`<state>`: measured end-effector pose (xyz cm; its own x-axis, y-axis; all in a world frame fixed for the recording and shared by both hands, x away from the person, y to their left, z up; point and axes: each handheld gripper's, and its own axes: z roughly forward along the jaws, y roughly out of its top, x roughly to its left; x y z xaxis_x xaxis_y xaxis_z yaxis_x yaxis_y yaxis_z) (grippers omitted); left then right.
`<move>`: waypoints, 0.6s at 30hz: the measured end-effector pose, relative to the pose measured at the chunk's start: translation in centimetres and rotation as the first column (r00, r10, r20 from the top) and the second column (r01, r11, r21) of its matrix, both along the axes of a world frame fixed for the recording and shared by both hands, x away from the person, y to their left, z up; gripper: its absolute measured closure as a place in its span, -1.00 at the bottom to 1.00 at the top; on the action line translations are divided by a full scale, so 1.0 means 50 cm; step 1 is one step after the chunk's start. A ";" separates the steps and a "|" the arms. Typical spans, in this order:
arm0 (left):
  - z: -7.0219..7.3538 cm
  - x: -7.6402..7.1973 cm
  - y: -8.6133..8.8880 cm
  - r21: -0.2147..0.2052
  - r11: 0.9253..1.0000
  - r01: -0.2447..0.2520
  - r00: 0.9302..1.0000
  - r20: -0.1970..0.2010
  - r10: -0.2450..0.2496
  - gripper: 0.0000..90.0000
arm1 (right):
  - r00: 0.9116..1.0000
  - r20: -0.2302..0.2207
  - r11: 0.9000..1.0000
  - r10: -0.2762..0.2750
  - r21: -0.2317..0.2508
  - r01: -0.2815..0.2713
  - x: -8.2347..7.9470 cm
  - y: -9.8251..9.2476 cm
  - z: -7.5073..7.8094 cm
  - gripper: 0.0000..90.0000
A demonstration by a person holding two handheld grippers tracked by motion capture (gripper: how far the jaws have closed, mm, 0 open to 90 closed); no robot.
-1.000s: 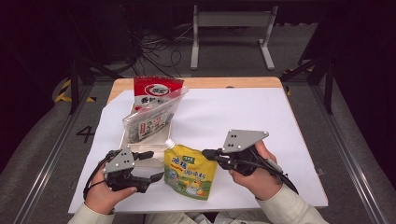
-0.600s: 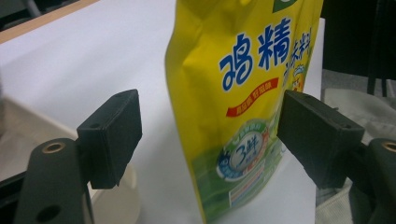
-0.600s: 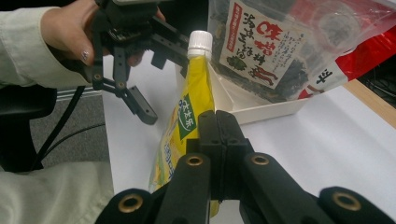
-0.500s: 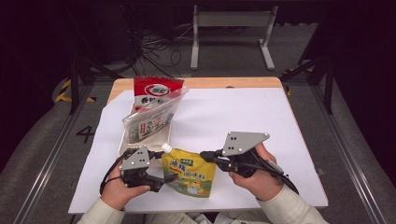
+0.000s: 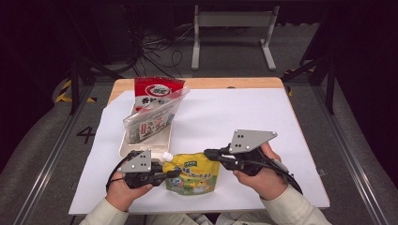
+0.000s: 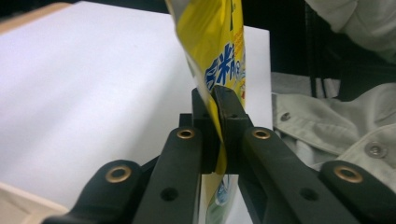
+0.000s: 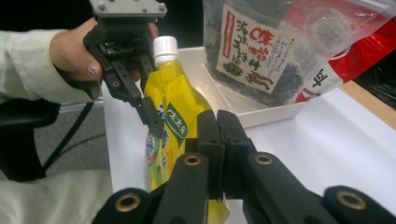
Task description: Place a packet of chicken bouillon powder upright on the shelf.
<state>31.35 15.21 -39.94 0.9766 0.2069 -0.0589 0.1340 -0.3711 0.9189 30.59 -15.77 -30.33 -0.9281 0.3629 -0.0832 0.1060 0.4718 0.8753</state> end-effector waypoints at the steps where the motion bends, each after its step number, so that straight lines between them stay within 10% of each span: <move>1: 0.005 -0.003 0.002 0.005 1.000 -0.010 1.000 0.019 0.010 0.99 | 1.000 -0.008 1.000 -0.001 0.015 0.002 0.000 -0.003 0.001 0.85; 18: 0.072 -0.018 0.051 0.002 1.000 -0.019 0.998 0.061 0.019 1.00 | 0.996 -0.051 0.986 -0.079 0.141 0.086 0.005 -0.095 0.003 0.46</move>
<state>30.43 17.74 -36.34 0.9742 0.2257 0.0015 0.0846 -0.3714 0.9246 30.85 -20.53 -30.17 -0.8961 0.4435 0.0166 0.1805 0.3299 0.9266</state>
